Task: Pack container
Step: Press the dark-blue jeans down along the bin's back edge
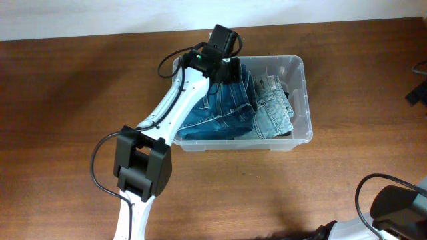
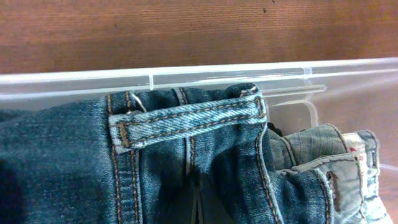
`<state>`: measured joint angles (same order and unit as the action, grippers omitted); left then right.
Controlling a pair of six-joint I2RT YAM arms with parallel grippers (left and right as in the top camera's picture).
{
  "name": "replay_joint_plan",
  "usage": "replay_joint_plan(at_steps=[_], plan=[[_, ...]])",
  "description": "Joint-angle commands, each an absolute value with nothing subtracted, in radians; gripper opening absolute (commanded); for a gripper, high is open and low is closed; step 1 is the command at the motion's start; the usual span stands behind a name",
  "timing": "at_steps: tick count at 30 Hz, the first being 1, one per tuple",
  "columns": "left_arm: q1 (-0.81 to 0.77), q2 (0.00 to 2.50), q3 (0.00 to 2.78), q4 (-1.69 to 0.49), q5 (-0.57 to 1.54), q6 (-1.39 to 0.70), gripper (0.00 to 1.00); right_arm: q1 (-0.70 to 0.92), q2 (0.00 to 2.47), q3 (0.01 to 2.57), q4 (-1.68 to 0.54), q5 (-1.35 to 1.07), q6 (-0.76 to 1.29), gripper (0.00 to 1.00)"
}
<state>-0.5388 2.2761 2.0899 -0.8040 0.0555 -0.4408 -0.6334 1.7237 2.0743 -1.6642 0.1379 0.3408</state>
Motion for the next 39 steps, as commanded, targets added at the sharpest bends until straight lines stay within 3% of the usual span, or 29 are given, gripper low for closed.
replay_joint_plan(at_steps=[1, 9, 26, 39], plan=[[-0.56, 2.337, 2.062, -0.842, 0.056, -0.363, 0.01, -0.635, 1.728, 2.071, -1.661, 0.143, 0.353, 0.98], [-0.56, 2.239, 2.143, -0.89, 0.028, -0.335, 0.01, -0.635, 1.728, 2.071, -1.661, 0.143, 0.353, 0.98], [-0.554, 2.226, 2.142, -0.68, -0.2, -0.32, 0.01, -0.635, 1.728, 2.071, -1.661, 0.143, 0.353, 0.99], [-0.554, 2.307, 2.141, -0.679, -0.171, -0.321, 0.01, -0.635, 1.728, 2.071, -1.661, 0.143, 0.353, 0.99]])
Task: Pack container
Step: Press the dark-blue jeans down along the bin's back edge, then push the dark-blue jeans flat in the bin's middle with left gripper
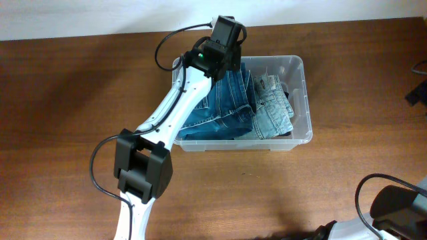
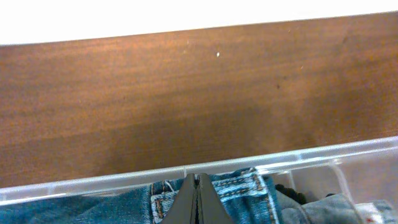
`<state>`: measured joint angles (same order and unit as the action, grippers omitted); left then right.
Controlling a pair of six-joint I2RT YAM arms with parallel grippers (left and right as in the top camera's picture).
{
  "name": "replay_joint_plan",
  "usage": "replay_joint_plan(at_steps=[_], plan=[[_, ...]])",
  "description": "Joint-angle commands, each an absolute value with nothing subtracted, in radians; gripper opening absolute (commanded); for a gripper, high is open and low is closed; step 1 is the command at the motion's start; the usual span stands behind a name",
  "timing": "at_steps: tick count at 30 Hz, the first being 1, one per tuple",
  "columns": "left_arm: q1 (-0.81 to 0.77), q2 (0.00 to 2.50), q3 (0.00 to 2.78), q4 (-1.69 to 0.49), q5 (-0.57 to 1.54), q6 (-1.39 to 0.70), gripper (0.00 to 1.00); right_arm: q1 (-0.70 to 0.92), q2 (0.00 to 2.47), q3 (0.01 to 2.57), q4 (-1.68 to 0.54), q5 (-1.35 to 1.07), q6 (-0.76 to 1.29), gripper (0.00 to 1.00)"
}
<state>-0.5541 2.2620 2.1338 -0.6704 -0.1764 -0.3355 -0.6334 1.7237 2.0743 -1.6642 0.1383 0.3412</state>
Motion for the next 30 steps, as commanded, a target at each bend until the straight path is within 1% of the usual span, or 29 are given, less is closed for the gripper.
replay_joint_plan(at_steps=[1, 8, 14, 19, 24, 30], plan=[[-0.554, 2.309, 2.141, -0.683, -0.166, -0.323, 0.01, -0.635, 1.728, 2.071, -1.661, 0.143, 0.353, 0.98], [-0.555, 2.313, 2.141, -0.744, -0.064, -0.325, 0.01, -0.635, 1.728, 2.071, -1.661, 0.143, 0.353, 0.98], [-0.556, 2.313, 2.141, -0.839, 0.02, -0.328, 0.01, -0.635, 1.728, 2.071, -1.661, 0.143, 0.353, 0.99], [-0.556, 2.336, 2.141, -0.82, -0.007, -0.327, 0.01, -0.635, 1.728, 2.071, -1.661, 0.143, 0.353, 0.99], [-0.558, 2.362, 2.141, -0.847, -0.005, -0.327, 0.01, -0.635, 1.728, 2.071, -1.661, 0.143, 0.353, 0.98], [-0.558, 2.322, 2.162, -0.857, -0.007, -0.315, 0.01, -0.635, 1.728, 2.071, -1.661, 0.143, 0.353, 0.98]])
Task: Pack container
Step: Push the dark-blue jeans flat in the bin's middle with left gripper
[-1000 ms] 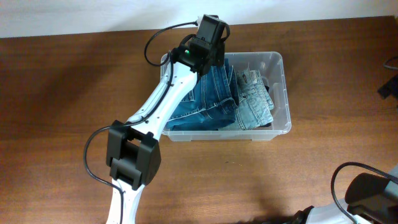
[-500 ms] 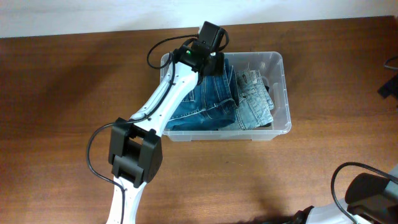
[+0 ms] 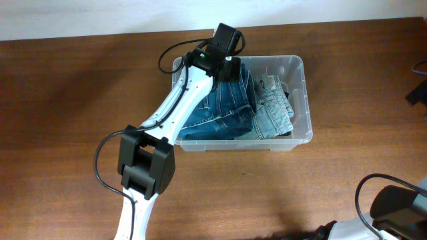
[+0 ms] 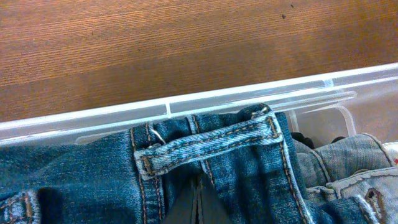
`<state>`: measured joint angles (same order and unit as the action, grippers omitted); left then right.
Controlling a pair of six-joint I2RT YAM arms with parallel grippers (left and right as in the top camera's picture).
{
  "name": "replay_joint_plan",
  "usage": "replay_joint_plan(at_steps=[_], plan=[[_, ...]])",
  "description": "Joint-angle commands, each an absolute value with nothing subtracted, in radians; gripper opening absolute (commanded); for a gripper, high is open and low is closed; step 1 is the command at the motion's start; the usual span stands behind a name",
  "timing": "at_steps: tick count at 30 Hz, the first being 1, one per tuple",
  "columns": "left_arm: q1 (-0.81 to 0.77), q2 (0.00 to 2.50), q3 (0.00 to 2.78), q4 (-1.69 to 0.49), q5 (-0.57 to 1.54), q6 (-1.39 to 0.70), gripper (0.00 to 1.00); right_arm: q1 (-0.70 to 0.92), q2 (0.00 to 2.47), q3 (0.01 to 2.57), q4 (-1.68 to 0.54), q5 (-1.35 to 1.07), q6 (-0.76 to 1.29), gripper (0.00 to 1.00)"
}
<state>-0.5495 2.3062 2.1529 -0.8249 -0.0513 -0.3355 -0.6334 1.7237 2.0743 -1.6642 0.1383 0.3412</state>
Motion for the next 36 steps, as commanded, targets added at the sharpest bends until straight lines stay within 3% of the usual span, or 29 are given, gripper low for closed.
replay_joint_plan(at_steps=[1, 9, 18, 36], plan=[[-0.559, 2.308, 2.165, -0.862, -0.007, -0.312, 0.01, -0.635, 1.728, 2.071, -1.661, 0.143, 0.353, 0.98], [-0.559, 2.149, 2.173, -0.981, 0.13, -0.313, 0.01, -0.635, 1.728, 2.071, -1.661, 0.143, 0.353, 0.99], [-0.57, 2.134, 2.155, -1.225, 0.333, -0.312, 0.01, -0.635, 1.728, 2.071, -1.661, 0.143, 0.353, 0.99], [-0.645, 2.128, 1.947, -1.117, 0.249, -0.312, 0.01, -0.635, 1.728, 2.071, -1.661, 0.143, 0.353, 0.98]])
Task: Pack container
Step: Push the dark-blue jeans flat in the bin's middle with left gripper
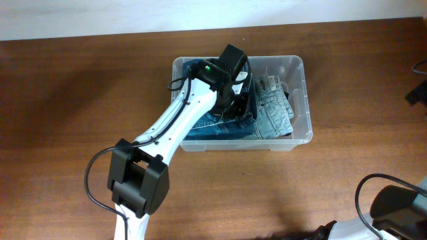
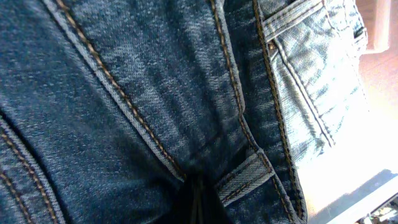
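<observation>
A clear plastic container [image 1: 303, 80] sits on the wooden table and holds two folded pairs of jeans. The dark blue jeans [image 1: 203, 125] fill its left and middle. The light blue jeans [image 1: 275, 113] lie along its right side. My left gripper [image 1: 241, 95] reaches down into the middle of the container. In the left wrist view the dark blue jeans [image 2: 124, 93] fill the frame, and my left gripper [image 2: 198, 200] is shut with its tip pressed into the denim by a belt loop. The light blue jeans [image 2: 311, 74] lie just to the right. My right gripper is out of view.
The container's clear rim [image 2: 373, 194] shows at the lower right of the wrist view. A dark garment [image 1: 288, 95] peeks out by the right wall. Part of the right arm's base [image 1: 393, 207] sits at the table's front right corner.
My left gripper was at the container's back wall over the dark jeans' waistband. Now it is turned and sits lower in the middle, tip pressed into the dark jeans next to the light pair.
My left gripper, shut, was first low on the dark jeans' waistband at the back wall. Then it was above the back rim, with the table beyond in view. Then it was down at the waistband again. Now it presses the dark jeans in the container's middle.
</observation>
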`<state>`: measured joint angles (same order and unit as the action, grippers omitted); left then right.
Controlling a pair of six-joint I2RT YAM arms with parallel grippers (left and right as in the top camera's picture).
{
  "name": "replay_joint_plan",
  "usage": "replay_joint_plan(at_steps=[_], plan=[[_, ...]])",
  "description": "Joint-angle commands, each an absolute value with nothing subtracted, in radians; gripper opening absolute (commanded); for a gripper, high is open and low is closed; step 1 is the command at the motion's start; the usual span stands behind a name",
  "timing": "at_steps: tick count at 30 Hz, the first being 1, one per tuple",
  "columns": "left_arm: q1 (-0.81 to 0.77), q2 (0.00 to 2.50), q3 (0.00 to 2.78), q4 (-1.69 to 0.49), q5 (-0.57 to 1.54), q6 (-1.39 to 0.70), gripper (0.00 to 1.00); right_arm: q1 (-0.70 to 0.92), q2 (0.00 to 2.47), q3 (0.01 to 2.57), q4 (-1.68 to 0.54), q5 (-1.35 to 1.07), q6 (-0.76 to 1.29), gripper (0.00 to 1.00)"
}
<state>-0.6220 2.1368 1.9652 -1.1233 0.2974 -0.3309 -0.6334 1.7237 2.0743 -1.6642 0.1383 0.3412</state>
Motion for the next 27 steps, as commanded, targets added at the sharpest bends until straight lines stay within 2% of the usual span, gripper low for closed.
replay_joint_plan(at_steps=[1, 6, 11, 14, 16, 27], plan=[[-0.645, 2.125, 1.96, -1.114, 0.221, -0.312, 0.01, -0.635, 1.728, 2.071, -1.661, 0.143, 0.353, 0.98], [-0.645, 2.103, 2.061, -1.065, -0.027, -0.312, 0.01, -0.635, 1.728, 2.071, -1.661, 0.143, 0.353, 0.98], [-0.645, 2.112, 2.073, -0.862, -0.23, -0.312, 0.02, -0.635, 1.728, 2.071, -1.661, 0.143, 0.353, 0.98], [-0.644, 2.132, 2.073, -0.787, -0.236, -0.312, 0.09, -0.635, 1.728, 2.071, -1.661, 0.143, 0.353, 0.98], [-0.643, 2.152, 2.073, -0.767, -0.236, -0.313, 0.11, -0.635, 1.728, 2.071, -1.661, 0.143, 0.353, 0.98], [-0.639, 2.309, 2.073, -0.782, -0.168, -0.316, 0.11, -0.635, 1.728, 2.071, -1.661, 0.143, 0.353, 0.98]])
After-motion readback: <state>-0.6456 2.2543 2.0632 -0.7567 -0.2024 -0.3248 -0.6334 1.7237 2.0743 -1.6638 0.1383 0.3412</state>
